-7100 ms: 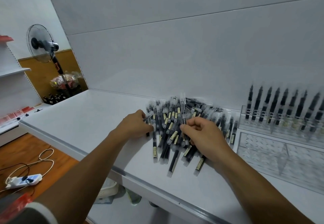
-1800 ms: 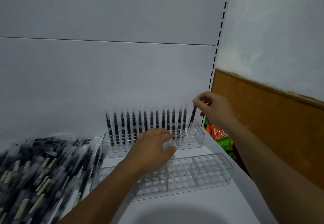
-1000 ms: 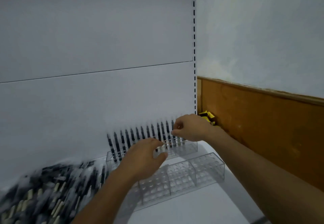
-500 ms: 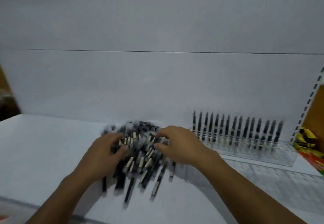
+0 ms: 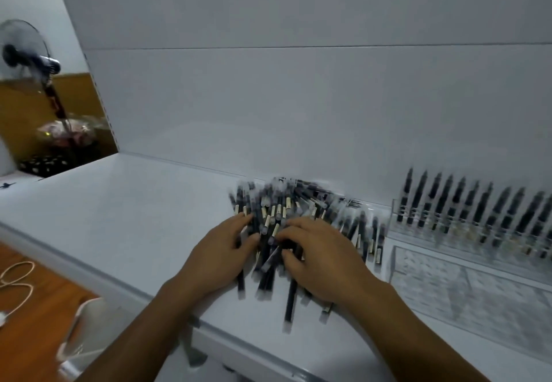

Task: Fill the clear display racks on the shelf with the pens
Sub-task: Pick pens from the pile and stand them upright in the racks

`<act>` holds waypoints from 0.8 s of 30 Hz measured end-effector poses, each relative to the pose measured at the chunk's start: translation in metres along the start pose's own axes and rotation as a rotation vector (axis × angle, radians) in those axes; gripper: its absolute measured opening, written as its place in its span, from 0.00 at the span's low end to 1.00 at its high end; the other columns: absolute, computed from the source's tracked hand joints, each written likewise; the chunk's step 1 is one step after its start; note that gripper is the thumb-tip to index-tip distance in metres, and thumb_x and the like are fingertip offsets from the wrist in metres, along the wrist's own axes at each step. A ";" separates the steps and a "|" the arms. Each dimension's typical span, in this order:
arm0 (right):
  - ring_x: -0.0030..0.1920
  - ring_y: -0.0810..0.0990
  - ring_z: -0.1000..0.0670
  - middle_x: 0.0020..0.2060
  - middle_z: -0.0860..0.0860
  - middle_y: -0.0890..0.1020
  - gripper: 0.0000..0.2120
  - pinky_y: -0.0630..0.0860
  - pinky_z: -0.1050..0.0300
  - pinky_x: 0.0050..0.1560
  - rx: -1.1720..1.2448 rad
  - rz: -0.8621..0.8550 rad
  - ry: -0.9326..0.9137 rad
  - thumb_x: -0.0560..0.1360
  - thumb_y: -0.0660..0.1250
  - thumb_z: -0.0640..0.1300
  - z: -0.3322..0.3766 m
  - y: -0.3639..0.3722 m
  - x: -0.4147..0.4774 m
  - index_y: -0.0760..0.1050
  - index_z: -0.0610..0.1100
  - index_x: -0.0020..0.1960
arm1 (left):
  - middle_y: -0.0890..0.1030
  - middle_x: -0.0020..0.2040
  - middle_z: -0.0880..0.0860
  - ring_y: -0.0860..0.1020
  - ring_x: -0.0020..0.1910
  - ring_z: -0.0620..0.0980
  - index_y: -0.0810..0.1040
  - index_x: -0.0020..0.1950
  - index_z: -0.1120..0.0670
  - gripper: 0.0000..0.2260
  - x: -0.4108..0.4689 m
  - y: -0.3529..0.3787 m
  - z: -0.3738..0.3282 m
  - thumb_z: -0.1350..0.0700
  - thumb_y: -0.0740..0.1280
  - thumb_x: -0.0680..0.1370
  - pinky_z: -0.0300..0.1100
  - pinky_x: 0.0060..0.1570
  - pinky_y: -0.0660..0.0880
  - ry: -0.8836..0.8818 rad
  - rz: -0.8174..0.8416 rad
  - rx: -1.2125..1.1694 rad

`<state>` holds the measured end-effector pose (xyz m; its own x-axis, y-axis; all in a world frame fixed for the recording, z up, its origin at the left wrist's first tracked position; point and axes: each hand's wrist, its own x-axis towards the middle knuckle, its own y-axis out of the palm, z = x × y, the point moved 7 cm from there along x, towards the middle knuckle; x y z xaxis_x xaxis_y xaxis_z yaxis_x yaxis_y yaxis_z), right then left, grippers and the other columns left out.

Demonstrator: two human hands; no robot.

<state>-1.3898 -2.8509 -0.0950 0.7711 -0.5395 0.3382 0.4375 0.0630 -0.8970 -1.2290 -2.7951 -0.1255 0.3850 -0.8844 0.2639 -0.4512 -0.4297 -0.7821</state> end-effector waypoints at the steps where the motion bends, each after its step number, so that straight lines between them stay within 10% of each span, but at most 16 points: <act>1: 0.61 0.72 0.53 0.61 0.58 0.76 0.13 0.70 0.54 0.63 0.034 -0.020 -0.001 0.78 0.62 0.50 -0.001 -0.002 -0.001 0.77 0.53 0.62 | 0.69 0.73 0.43 0.67 0.69 0.41 0.68 0.73 0.45 0.22 0.000 -0.002 0.000 0.42 0.62 0.79 0.38 0.66 0.62 -0.008 -0.014 -0.022; 9: 0.50 0.74 0.61 0.49 0.61 0.78 0.12 0.68 0.65 0.50 0.202 -0.116 0.100 0.75 0.63 0.60 -0.011 -0.013 -0.007 0.79 0.54 0.45 | 0.72 0.59 0.46 0.75 0.52 0.44 0.70 0.69 0.45 0.26 -0.014 -0.021 0.007 0.39 0.68 0.74 0.42 0.50 0.73 -0.118 -0.021 0.077; 13: 0.50 0.71 0.68 0.50 0.68 0.71 0.08 0.65 0.74 0.50 0.423 -0.172 0.170 0.74 0.72 0.49 -0.015 -0.016 -0.009 0.75 0.58 0.40 | 0.75 0.47 0.40 0.75 0.42 0.40 0.68 0.68 0.43 0.26 -0.018 -0.019 0.006 0.38 0.68 0.73 0.36 0.36 0.67 -0.202 0.074 0.203; 21: 0.44 0.77 0.65 0.52 0.60 0.75 0.14 0.74 0.74 0.36 0.732 -0.226 0.284 0.74 0.70 0.37 -0.028 -0.014 -0.013 0.74 0.56 0.47 | 0.81 0.49 0.44 0.76 0.47 0.49 0.69 0.69 0.46 0.23 -0.015 -0.033 0.000 0.55 0.66 0.74 0.40 0.43 0.70 -0.246 0.163 0.341; 24: 0.45 0.79 0.59 0.51 0.56 0.79 0.16 0.80 0.63 0.44 0.865 -0.208 0.350 0.74 0.70 0.38 -0.033 -0.009 -0.014 0.72 0.55 0.55 | 0.78 0.45 0.44 0.75 0.43 0.47 0.73 0.63 0.48 0.17 -0.016 -0.037 -0.003 0.54 0.66 0.75 0.40 0.39 0.70 -0.239 0.111 0.329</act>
<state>-1.4194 -2.8713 -0.1011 0.5187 -0.8214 0.2372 0.8486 0.4609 -0.2598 -1.2209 -2.7660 -0.0989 0.5415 -0.8386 0.0598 -0.2342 -0.2188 -0.9473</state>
